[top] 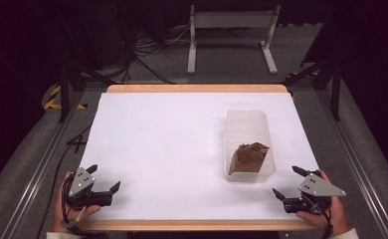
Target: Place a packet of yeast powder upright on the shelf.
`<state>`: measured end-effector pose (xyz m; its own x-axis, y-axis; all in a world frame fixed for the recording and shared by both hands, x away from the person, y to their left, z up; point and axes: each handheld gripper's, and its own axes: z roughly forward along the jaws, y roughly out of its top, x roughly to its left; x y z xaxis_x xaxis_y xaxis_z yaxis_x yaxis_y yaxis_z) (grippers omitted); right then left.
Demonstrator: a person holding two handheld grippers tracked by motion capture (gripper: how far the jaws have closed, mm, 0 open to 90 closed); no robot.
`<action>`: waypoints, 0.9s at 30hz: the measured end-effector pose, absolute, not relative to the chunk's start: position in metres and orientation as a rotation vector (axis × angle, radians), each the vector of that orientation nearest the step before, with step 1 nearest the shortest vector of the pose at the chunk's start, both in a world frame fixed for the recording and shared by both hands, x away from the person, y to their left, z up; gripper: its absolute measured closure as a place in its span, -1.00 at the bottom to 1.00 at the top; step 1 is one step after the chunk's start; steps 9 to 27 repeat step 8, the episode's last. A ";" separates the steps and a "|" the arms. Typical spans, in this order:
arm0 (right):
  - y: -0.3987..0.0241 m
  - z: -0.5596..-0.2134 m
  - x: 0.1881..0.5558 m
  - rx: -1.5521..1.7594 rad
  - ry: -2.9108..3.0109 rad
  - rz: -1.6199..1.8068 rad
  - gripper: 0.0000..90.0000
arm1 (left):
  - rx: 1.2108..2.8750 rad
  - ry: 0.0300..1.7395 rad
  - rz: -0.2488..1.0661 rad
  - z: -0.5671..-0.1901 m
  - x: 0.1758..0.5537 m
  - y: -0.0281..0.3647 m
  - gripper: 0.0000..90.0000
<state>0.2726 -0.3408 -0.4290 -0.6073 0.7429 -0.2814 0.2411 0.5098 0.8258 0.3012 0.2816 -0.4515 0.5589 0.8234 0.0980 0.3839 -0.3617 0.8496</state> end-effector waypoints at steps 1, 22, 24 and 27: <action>-0.341 -0.429 0.272 0.799 2.121 1.024 -0.84 | 1.967 0.972 0.673 -0.451 0.301 0.281 -0.90; -0.341 -0.429 0.273 0.799 2.117 1.025 -0.85 | 1.980 0.970 0.668 -0.451 0.302 0.278 -0.91; -0.341 -0.429 0.273 0.799 2.117 1.025 -0.85 | 1.980 0.970 0.668 -0.451 0.302 0.278 -0.91; -0.341 -0.429 0.273 0.799 2.117 1.025 -0.85 | 1.980 0.970 0.668 -0.451 0.302 0.278 -0.91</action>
